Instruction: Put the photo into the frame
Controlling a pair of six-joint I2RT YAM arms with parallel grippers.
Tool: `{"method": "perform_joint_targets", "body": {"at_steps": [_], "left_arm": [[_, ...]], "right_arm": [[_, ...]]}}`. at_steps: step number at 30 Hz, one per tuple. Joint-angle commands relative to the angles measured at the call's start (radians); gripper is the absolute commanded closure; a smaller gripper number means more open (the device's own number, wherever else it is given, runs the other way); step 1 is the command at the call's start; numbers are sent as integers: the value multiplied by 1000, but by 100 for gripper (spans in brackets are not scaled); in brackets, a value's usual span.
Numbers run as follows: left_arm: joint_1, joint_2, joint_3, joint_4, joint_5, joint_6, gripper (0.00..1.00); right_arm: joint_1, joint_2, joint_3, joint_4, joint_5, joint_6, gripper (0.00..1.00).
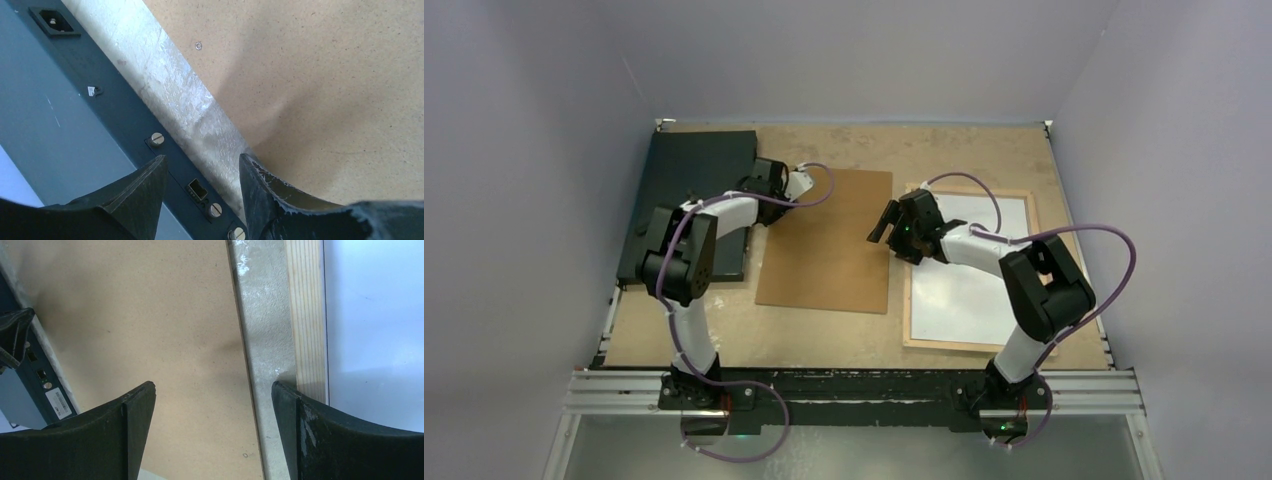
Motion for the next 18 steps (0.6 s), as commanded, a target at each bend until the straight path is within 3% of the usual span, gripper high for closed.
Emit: {"method": "perform_joint_targets", "body": {"at_steps": [1, 8, 18], "left_arm": [[-11, 5, -43, 14, 50, 76, 46], [-67, -34, -67, -70, 222, -25, 46], [-80, -51, -129, -58, 246, -85, 46]], "right_arm": [[6, -25, -29, -55, 36, 22, 11], [-3, -56, -64, -83, 28, 38, 10], [-2, -42, -69, -39, 30, 14, 8]]}}
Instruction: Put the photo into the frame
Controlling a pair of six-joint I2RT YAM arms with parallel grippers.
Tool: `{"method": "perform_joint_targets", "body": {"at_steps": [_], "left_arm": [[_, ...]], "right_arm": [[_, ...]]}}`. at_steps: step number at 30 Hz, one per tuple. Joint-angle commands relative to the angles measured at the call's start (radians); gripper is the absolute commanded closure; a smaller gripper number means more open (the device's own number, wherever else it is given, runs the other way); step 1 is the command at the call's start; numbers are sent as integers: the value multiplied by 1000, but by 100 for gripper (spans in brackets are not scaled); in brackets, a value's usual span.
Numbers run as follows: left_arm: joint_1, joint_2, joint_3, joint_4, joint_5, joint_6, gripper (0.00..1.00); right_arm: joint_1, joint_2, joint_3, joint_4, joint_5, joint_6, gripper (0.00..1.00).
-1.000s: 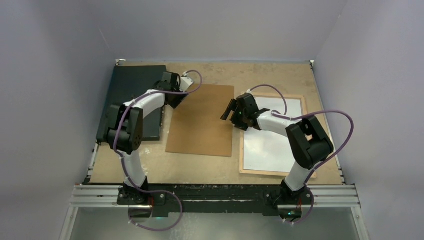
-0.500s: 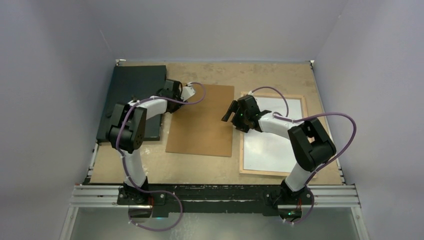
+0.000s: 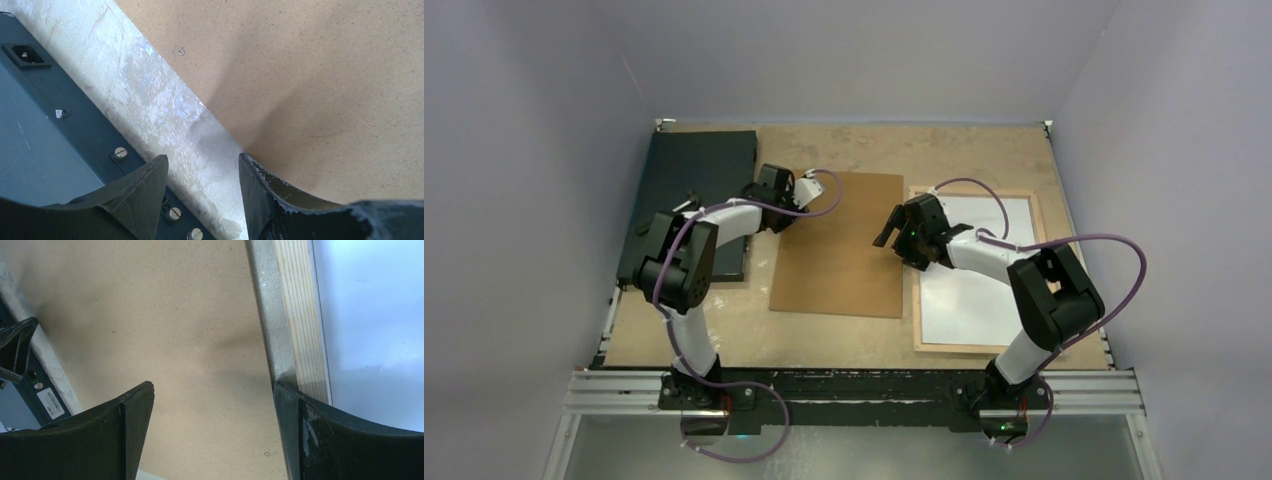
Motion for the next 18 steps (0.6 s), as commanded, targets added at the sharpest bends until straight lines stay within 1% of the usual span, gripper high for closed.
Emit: {"method": "perform_joint_targets", "body": {"at_steps": [1, 4, 9, 12, 15, 18], "left_arm": [[-23, -4, -68, -81, 130, -66, 47], [-22, 3, -82, -74, 143, -83, 47], [-23, 8, -102, -58, 189, -127, 48], [-27, 18, -106, -57, 225, -157, 49], [-36, 25, -114, -56, 236, -170, 49], [-55, 25, -122, -56, 244, -175, 49]], "right_arm": [[3, 15, -12, 19, -18, -8, 9], [4, 9, 32, 54, -109, 5, 10], [6, -86, 122, 87, -234, 30, 10], [4, -127, 130, 98, -308, 64, 11], [4, -162, 101, 110, -321, 92, 12], [0, -205, 52, 99, -302, 119, 12]]}}
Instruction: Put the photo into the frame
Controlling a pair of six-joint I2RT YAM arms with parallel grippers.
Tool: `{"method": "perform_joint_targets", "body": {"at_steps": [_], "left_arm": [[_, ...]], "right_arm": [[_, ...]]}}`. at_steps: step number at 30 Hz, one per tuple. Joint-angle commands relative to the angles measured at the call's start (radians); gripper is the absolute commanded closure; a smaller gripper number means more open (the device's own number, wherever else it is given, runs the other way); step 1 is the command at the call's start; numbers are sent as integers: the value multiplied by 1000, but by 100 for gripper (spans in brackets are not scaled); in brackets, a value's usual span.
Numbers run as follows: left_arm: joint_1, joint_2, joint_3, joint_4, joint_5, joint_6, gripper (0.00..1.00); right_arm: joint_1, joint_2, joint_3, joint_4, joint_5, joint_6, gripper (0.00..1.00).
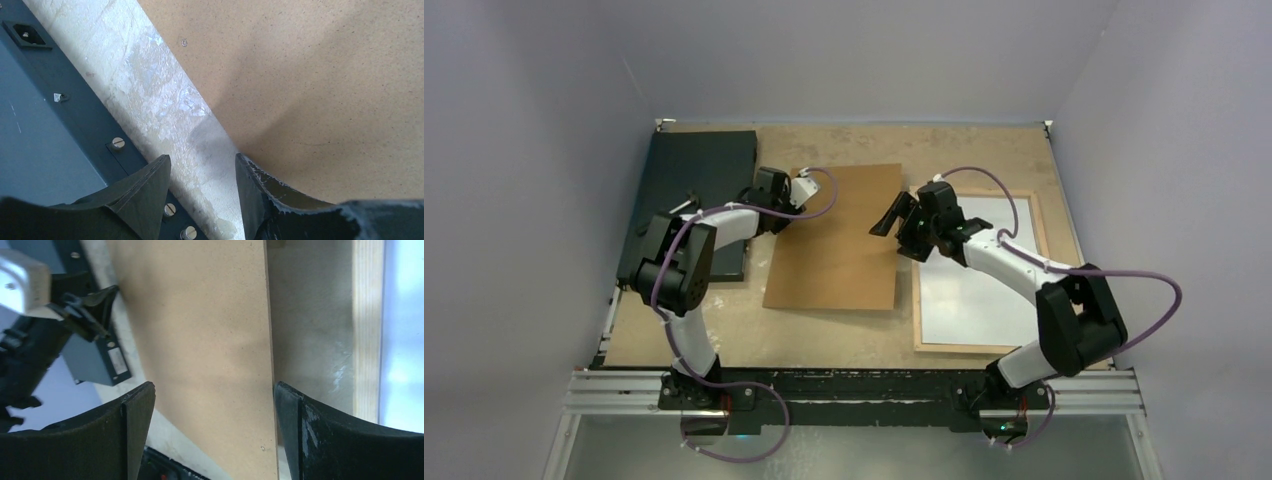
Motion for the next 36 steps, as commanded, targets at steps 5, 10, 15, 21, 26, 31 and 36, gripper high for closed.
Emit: {"method": "perform_joint_targets", "body": {"at_steps": [5, 10, 15, 21, 26, 31, 36], "left_arm": [[-118, 53, -50, -127, 257, -119, 50], [-173, 61, -40, -150, 216, -104, 50], [-211, 48, -9, -165, 220, -116, 51], [-238, 65, 20, -181, 201, -126, 51], [-239, 77, 11, -177, 173, -123, 51], [-238, 74, 3, -176, 146, -110, 53], [-237, 78, 0, -176, 126, -108, 53]], "right_arm": [[-24, -148, -85, 163, -108, 139, 12], [-91, -214, -155, 132, -111, 134, 12], [-146, -245, -206, 132, -121, 132, 12], [-204, -224, -227, 104, -101, 71, 12], [-245, -163, -232, 94, -91, -10, 16], [-256, -135, -228, 85, -70, -75, 18], [-260, -116, -216, 69, -44, -130, 19]]}}
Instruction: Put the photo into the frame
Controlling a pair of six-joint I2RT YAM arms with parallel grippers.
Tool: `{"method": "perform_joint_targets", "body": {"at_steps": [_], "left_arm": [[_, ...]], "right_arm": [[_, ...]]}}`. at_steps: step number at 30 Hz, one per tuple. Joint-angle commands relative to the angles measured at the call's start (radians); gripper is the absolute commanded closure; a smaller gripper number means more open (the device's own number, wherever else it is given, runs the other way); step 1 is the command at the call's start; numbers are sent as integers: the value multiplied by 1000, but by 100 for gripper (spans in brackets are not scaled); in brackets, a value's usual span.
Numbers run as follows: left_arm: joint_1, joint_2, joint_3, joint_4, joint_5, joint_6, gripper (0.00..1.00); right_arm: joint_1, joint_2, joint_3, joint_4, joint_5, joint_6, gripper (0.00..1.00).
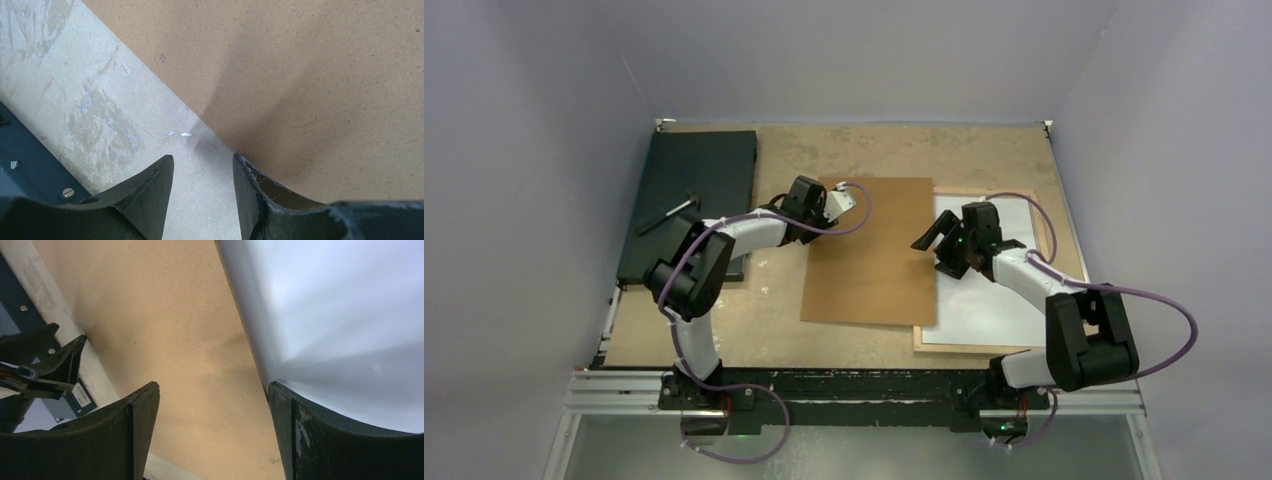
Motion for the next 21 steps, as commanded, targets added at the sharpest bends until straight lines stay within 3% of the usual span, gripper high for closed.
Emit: {"method": "perform_joint_targets", "body": {"at_steps": [1, 6, 10, 21], "left_arm": [[-41, 67, -38, -122, 128, -58, 53], [-41, 67, -35, -124, 124, -56, 54], [-41, 66, -30, -126, 127, -57, 55], [-34, 50, -24, -125, 198, -64, 57]], "right_arm": [[-2, 8, 22, 28, 2, -70, 19], [-4, 33, 22, 40, 1, -93, 21], [-4, 19, 26, 78, -50, -98, 29], [-5, -162, 45, 224, -367, -43, 39]]}}
